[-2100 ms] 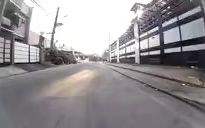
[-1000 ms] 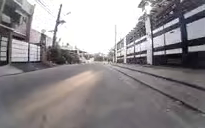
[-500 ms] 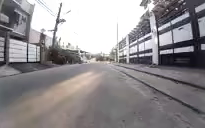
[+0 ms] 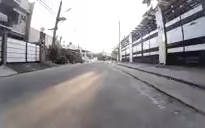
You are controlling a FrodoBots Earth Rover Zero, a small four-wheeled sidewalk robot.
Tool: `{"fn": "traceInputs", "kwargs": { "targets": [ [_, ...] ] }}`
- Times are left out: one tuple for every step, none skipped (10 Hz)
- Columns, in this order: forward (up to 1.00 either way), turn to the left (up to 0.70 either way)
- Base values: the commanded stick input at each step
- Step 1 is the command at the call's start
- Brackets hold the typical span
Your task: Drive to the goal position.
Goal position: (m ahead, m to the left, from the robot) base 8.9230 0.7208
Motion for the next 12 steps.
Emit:
{"fn": "traceInputs", "kwargs": {
  "targets": [
    [1.0,-0.01],
    [1.0,-0.01],
    [1.0,-0.01],
    [1.0,-0.01],
    [1.0,-0.01],
    [1.0,-0.01],
    [1.0,-0.01],
    [1.0,-0.01],
    [1.0,-0.01],
    [1.0,-0.01],
    [1.0,-0.01],
    [1.0,-0.01]
  ]
}}
